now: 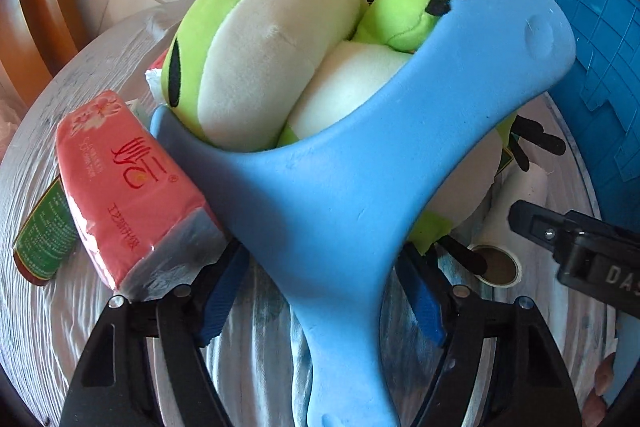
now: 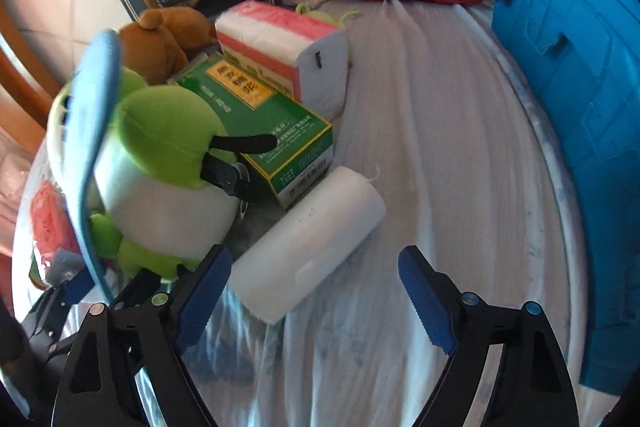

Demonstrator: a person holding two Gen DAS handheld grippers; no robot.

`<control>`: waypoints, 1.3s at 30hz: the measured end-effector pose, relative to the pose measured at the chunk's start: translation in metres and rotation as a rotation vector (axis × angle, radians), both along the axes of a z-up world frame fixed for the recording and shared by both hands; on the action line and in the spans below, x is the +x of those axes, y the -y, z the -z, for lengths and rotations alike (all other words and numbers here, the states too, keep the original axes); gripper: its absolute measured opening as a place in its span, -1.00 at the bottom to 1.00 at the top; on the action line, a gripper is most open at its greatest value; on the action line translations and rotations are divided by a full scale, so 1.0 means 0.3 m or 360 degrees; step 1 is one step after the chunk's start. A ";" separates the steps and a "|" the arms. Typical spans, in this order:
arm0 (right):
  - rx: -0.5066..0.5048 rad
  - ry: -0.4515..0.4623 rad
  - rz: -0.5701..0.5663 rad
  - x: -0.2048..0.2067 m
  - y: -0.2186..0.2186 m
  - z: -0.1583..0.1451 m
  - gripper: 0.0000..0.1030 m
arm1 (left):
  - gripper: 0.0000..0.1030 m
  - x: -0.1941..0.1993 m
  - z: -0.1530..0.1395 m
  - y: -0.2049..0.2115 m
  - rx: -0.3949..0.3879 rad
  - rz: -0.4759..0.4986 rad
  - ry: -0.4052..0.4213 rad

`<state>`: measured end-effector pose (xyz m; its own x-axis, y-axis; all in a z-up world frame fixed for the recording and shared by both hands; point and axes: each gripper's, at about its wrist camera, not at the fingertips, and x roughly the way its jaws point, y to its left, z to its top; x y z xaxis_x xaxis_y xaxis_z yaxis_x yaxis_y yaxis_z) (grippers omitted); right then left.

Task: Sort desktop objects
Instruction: 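Grasp the blue three-armed plush with the left tool while the right tool grasps the white lint roller, then carry the blue plush and lint roller over the blue crate with both tools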

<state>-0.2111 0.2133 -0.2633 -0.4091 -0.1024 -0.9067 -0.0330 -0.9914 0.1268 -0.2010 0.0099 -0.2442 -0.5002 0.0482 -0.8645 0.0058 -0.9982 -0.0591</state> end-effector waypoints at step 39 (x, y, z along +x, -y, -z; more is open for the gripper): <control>0.0078 -0.0553 -0.0214 0.287 -0.004 -0.534 -0.13 | -0.23 0.310 -0.596 -0.069 0.0017 0.0057 -0.0548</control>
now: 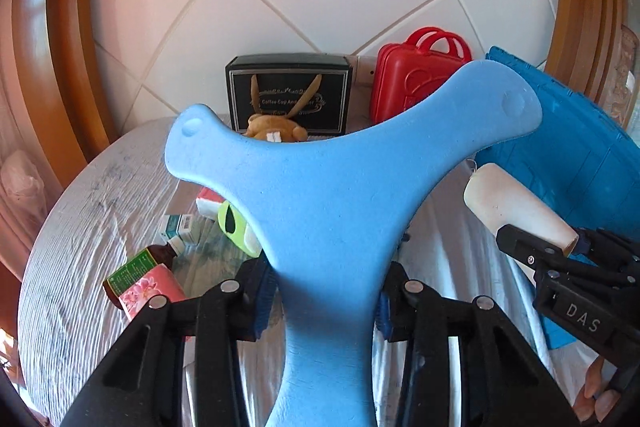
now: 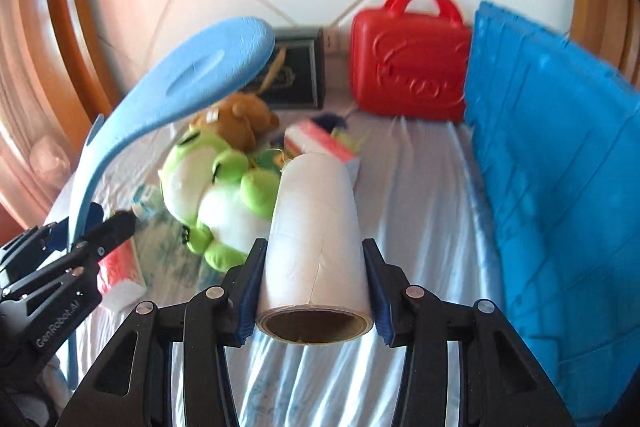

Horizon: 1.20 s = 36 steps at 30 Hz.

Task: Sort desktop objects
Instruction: 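Carry the blue plush and lint roller over the blue crate with both tools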

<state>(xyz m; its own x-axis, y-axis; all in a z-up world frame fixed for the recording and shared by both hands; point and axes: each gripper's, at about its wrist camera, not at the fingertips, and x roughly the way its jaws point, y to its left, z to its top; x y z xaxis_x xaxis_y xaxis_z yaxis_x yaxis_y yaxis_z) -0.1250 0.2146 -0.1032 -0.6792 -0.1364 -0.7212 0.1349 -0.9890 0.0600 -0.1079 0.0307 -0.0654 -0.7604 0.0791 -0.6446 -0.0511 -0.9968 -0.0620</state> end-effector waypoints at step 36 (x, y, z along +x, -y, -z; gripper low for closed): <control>0.0240 -0.0382 0.0846 0.363 -1.238 -0.456 -0.12 | -0.23 0.003 -0.440 -1.389 0.0000 0.0758 -0.0098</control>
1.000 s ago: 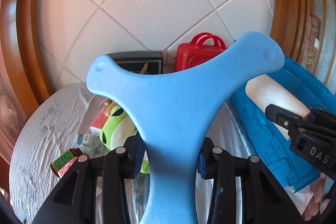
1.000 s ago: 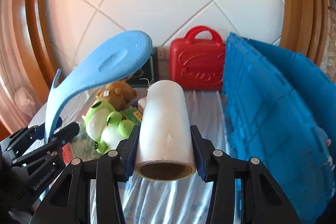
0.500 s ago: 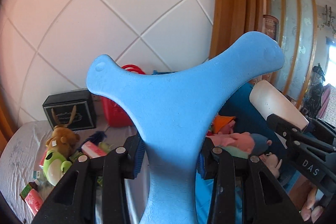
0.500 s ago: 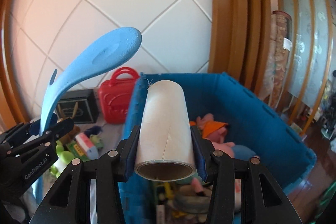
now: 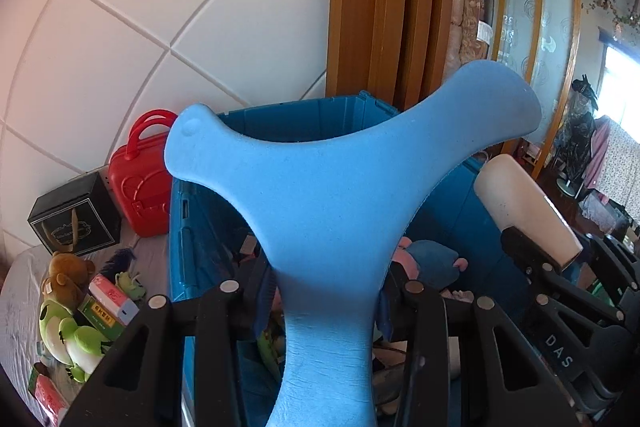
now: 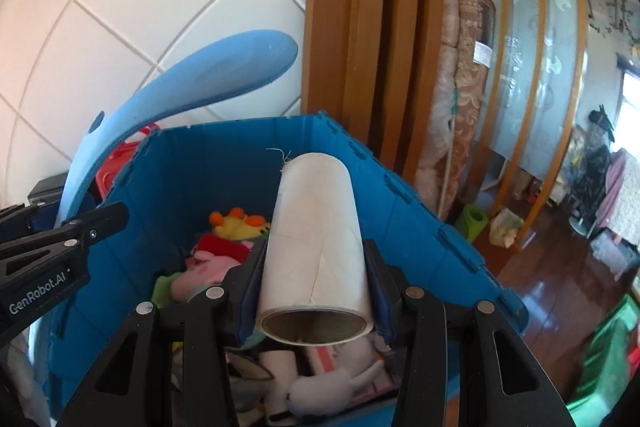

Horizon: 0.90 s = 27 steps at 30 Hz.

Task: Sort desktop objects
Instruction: 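Carry the blue plush and lint roller over the blue crate with both tools, then open both tools to drop the blue plush and lint roller into the crate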

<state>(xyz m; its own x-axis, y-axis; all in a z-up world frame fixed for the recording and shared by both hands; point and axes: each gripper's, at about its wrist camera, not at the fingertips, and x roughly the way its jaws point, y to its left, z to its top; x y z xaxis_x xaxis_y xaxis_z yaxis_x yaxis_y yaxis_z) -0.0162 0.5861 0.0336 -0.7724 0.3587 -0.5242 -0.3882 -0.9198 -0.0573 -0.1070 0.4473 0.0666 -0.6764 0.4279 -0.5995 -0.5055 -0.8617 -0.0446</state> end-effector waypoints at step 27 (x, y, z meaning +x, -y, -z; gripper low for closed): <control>0.0024 -0.0027 0.0036 0.069 -0.041 -0.008 0.99 | 0.54 0.118 0.010 0.057 -0.0091 -0.0007 -0.0059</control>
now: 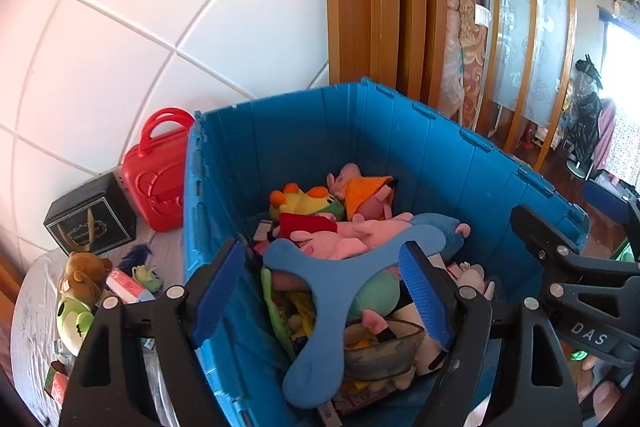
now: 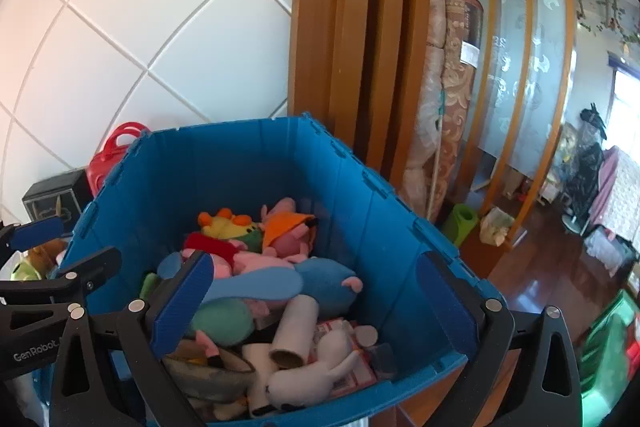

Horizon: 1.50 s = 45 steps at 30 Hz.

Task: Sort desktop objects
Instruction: 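Open both tools to drop the blue plush and lint roller into the crate, then move both tools back toward the green frog plush on the bed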

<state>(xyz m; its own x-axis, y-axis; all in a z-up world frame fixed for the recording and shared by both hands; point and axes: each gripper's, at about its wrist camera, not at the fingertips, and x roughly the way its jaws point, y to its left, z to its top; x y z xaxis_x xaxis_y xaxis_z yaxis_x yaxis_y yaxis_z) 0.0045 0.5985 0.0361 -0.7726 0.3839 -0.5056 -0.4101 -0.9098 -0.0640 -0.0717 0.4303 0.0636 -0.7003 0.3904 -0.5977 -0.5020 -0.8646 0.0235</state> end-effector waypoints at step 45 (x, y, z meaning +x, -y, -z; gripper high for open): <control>-0.0111 0.0443 -0.1105 -0.351 1.334 0.378 1.00 | 0.55 0.004 0.485 1.656 0.0095 -0.1334 0.0479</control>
